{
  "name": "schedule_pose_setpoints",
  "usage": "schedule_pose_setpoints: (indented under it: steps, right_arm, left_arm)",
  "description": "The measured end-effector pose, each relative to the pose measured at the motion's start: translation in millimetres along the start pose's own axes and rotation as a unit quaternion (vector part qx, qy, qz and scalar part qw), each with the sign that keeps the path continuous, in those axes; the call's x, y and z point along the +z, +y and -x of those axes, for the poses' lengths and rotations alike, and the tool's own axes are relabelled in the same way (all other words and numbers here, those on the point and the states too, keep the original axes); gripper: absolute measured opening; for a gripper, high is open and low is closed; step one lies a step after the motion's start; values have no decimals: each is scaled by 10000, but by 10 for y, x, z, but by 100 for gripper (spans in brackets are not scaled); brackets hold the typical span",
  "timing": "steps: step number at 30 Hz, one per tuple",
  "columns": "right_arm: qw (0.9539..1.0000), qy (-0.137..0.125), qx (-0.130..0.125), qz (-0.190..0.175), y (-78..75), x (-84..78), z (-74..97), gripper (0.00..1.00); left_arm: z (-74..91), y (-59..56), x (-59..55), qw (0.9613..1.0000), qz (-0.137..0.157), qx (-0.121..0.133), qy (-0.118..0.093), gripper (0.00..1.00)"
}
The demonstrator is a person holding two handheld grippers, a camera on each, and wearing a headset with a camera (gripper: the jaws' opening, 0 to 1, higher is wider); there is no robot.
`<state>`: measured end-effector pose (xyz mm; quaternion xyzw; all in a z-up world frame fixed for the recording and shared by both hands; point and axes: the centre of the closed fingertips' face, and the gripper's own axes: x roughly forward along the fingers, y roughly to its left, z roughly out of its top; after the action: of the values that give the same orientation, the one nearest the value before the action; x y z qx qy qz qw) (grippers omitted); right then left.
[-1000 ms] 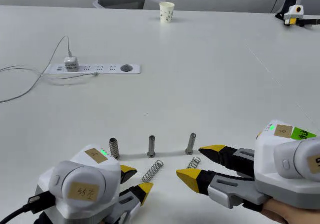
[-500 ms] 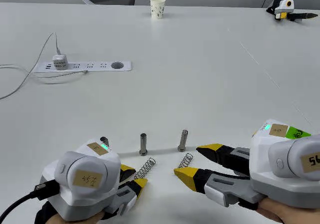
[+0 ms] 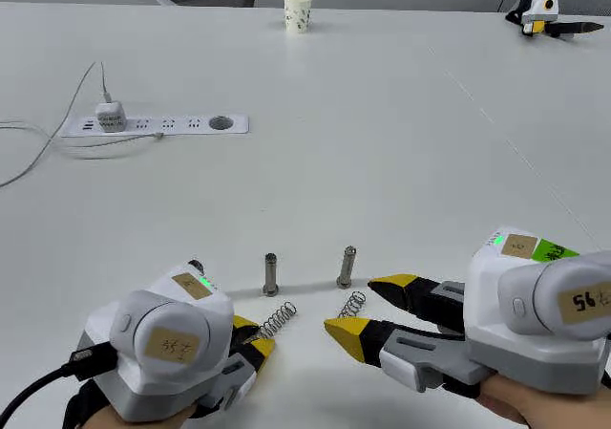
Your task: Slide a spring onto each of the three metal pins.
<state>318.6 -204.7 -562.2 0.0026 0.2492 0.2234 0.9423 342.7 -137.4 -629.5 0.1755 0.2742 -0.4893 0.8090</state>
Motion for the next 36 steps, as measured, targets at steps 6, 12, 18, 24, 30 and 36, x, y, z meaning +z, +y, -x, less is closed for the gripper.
schedule_pose_setpoints:
  steps: [6,12,18,24,30,36]
  right_arm:
    - [9999,-77,2,-149,11,47,-10,39]
    - [9991,-212,51,-373,27,130,-7,39]
    - [9970,-418,165,-633,74,253,-10,38]
    - [9928,-610,303,-983,130,358,-25,35]
    - [9877,-714,521,-1288,214,432,-52,32]
    - [9804,-805,756,-1629,295,502,-76,30]
  left_arm:
    - [54,-30,32,9997,-215,6,-114,10]
    - [168,-32,187,9986,-249,88,-468,10]
    - [305,-33,342,9956,-285,182,-879,10]
    - [426,-42,438,9925,-343,283,-1139,10]
    - [532,-73,539,9888,-146,264,-1462,10]
    - [630,-77,618,9826,291,188,-1823,10]
